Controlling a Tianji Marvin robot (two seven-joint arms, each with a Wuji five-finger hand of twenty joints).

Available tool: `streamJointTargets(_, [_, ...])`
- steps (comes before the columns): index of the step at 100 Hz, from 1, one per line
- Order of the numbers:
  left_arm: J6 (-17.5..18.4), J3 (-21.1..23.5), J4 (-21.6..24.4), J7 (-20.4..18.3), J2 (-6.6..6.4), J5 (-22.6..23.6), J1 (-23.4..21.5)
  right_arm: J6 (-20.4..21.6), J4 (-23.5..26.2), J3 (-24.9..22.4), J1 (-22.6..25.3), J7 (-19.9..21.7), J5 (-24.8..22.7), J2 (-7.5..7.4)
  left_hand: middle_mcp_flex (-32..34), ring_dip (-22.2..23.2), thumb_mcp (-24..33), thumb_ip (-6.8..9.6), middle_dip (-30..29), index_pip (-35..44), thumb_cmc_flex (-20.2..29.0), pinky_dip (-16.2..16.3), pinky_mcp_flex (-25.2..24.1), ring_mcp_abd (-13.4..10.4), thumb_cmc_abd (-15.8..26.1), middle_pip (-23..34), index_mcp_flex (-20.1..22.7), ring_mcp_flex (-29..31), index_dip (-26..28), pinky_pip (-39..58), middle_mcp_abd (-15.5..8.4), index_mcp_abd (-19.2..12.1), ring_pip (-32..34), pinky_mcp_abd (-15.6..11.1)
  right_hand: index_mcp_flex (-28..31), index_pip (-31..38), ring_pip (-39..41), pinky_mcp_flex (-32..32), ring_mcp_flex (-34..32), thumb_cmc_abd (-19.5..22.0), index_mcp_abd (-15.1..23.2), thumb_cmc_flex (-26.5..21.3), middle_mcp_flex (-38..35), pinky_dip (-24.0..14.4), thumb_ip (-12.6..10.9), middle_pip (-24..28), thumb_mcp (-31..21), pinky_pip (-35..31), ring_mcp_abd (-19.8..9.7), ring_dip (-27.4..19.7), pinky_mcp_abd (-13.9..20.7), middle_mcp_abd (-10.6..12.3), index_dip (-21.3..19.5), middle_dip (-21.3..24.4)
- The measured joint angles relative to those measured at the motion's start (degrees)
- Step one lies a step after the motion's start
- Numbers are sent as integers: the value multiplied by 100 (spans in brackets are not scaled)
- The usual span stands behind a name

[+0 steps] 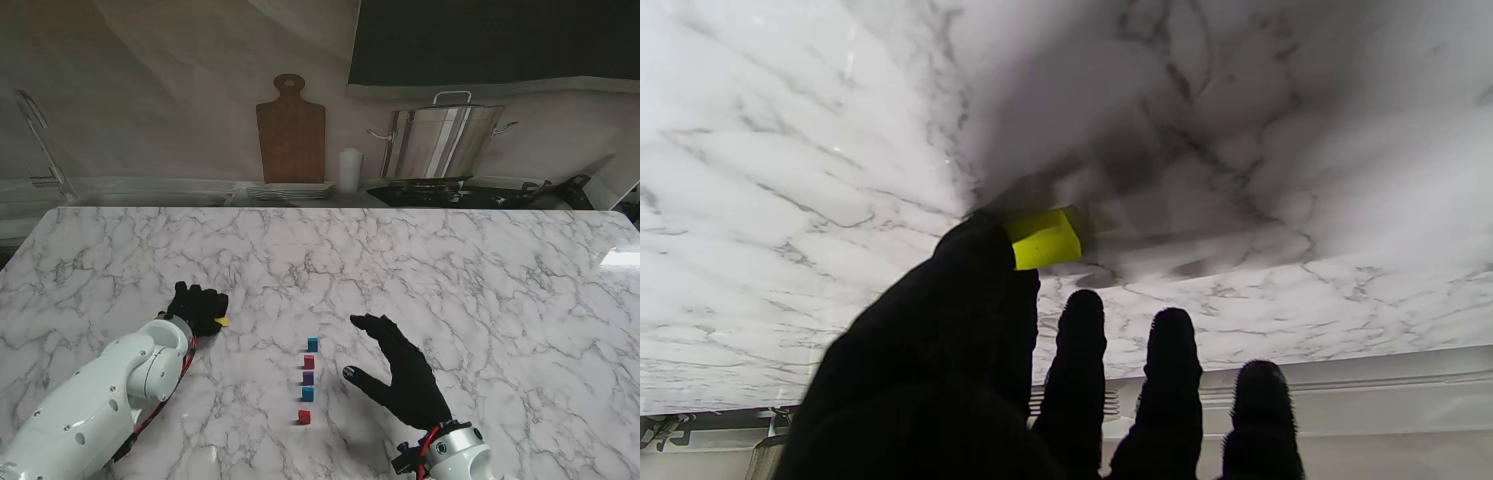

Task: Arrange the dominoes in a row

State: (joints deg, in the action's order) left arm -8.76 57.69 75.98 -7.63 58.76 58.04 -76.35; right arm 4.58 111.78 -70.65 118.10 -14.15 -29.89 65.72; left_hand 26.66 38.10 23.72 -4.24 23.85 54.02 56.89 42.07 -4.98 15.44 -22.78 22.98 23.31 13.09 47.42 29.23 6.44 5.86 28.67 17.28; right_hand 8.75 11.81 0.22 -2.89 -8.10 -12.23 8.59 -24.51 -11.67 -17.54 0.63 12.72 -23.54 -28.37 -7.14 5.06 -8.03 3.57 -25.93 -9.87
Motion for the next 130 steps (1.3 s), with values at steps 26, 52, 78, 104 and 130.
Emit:
streamJointTargets(26, [27, -1, 0, 42, 11, -39, 5, 1, 0, 0, -1, -5, 2, 0, 791, 4, 6, -29, -6, 308, 9, -82, 10, -17, -253, 85, -101, 616, 595, 461, 40, -290, 128, 27, 0, 1, 0, 0, 0, 0, 0, 0, 0, 0, 0, 0, 0, 0, 1, 0, 0, 0, 0, 0])
streamJointTargets(52, [72, -14, 1, 127, 18, -22, 47, 2, -1, 1, -4, -6, 2, 1, 2392, 83, 368, -94, 1927, 576, 148, -322, 13, -191, -518, -488, -19, 973, 1161, 948, -287, -753, 348, 56, 0, 1, 0, 0, -1, 0, 0, 0, 0, 0, 0, 0, 0, 0, 1, 0, 0, 0, 1, 0])
streamJointTargets(78, [199, 17, 0, 96, 16, 64, 31, 2, -1, 7, -8, -3, 2, 1, 2509, 93, 426, -95, 2148, -1231, 149, -450, 13, -210, -559, 69, -18, 961, -222, 952, -471, -115, 351, 56, 0, 1, 0, 0, -1, 0, 0, 0, 0, 0, 0, 1, 0, -1, 1, 0, 0, 0, 1, 0])
streamJointTargets(104, [216, 81, 74, -43, 10, 68, -8, 2, -2, 14, -15, -2, -3, 0, 2433, 140, 450, -132, 2418, -1773, 148, -497, 13, -150, -544, 86, 521, 582, -960, 631, -467, 71, 327, 56, 0, 0, 0, 0, -1, 0, 0, 0, 0, 0, 0, 1, 0, -1, 1, 0, 0, 0, 1, 0])
streamJointTargets(130, [234, 162, 155, -88, 9, -4, -91, 2, -2, 15, -16, -13, -3, 1, 979, 213, -25, -120, 1231, -2267, -60, -241, 7, 1, -48, 499, 1022, 31, -1571, -10, -287, 94, 143, 56, 0, 1, 0, 0, -2, 0, 0, 0, 0, 0, 0, 2, 0, -1, 1, 0, 0, 0, 1, 0])
